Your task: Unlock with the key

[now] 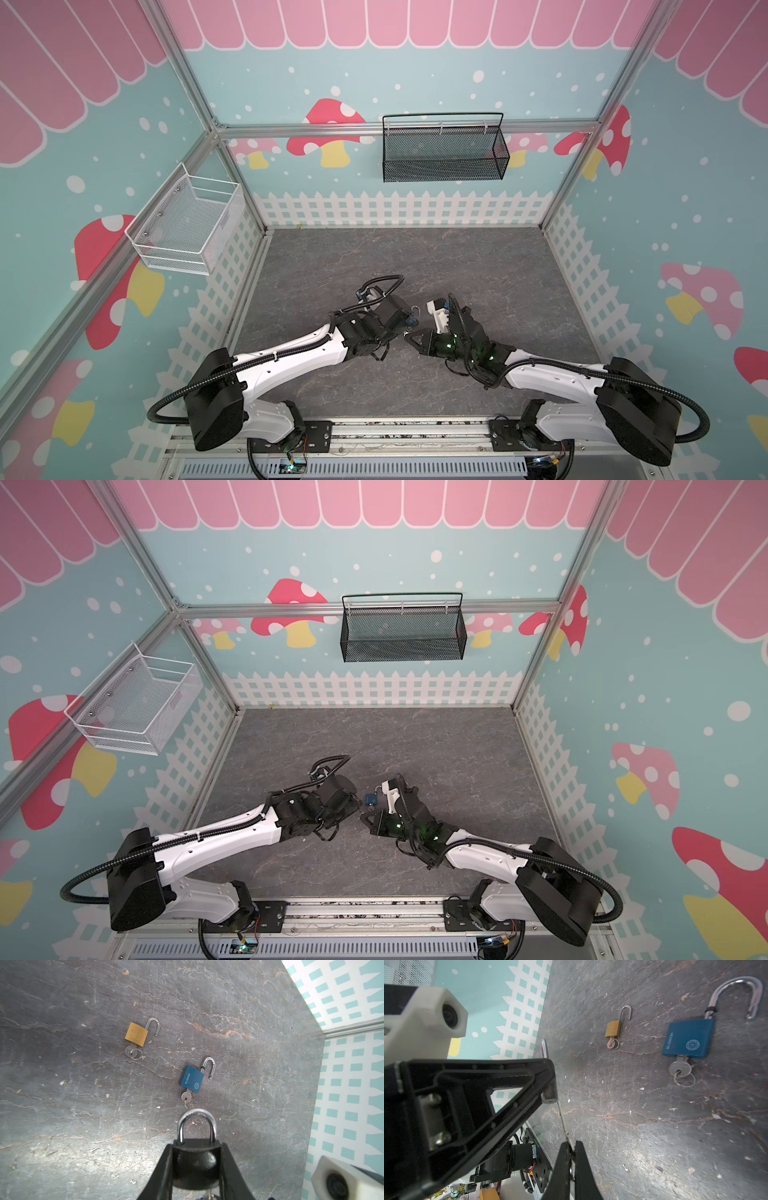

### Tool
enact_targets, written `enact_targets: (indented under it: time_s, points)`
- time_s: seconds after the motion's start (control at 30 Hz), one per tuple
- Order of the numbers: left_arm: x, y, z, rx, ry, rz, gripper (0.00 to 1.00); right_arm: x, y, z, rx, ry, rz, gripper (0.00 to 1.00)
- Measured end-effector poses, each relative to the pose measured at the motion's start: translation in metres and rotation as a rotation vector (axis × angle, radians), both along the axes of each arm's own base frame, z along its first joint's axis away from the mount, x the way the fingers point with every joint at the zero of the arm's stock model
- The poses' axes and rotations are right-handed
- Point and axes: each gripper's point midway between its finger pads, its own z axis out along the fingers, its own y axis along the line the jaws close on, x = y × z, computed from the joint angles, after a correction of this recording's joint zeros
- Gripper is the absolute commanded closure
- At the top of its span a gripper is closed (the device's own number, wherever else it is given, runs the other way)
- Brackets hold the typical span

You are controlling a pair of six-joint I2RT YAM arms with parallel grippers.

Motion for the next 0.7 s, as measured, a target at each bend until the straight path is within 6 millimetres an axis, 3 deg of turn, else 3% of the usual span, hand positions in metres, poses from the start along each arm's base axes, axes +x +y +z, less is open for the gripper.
enact_targets:
  time_s: [0.7]
  points:
    - [0.0011, -0.0001, -0.0035, -0.02, -0.005, 0.016, 1.0, -0.0001, 0.0032, -0.0002, 0.001, 0.008, -0.016, 1.0]
